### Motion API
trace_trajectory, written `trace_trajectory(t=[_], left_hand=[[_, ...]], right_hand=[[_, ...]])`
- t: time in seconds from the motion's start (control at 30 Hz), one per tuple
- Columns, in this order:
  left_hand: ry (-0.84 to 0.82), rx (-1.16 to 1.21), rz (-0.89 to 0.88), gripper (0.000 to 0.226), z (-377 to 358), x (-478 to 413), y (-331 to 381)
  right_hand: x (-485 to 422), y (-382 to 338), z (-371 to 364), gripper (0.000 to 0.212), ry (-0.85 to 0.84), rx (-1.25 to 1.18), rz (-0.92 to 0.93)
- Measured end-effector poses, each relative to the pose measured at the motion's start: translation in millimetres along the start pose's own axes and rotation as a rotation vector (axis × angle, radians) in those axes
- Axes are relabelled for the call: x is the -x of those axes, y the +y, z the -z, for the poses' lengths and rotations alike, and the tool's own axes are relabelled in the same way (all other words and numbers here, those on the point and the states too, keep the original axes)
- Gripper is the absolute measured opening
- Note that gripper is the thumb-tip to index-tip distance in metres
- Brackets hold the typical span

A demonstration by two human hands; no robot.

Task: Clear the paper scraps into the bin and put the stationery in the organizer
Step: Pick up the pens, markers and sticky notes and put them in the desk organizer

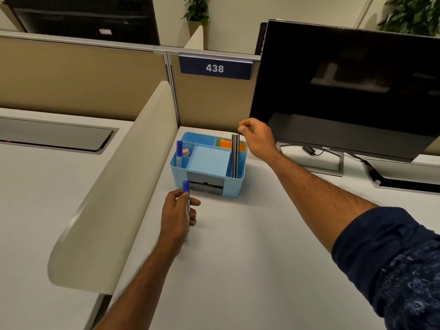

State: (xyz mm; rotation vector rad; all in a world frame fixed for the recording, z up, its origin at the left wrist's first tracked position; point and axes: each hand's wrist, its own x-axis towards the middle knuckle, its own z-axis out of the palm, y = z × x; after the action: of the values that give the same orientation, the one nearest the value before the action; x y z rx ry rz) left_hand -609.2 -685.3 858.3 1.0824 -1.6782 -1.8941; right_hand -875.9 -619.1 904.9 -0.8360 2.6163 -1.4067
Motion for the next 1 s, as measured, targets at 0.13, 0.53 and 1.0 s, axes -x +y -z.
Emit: trace_trajectory(t=[0.13, 0.53, 1.0], left_hand=[[-0.014, -0.040, -0.063, 0.022, -2.0, 2.8, 2.5], [0.015, -0.088, -0.179, 0.033, -12.3, 11.0, 16.2], [0.038, -0.047, -0.022, 0.050, 16.4, 9.7, -0.9]], right_hand=[[23.9, -7.9, 12.0, 0.020, 0.126, -0.009, 0.076], [118.7, -61.9, -46.0, 0.021, -0.453, -0.281, -0.151], [11.7, -117.7, -50.4, 0.016, -0.035, -0.332, 0.021]])
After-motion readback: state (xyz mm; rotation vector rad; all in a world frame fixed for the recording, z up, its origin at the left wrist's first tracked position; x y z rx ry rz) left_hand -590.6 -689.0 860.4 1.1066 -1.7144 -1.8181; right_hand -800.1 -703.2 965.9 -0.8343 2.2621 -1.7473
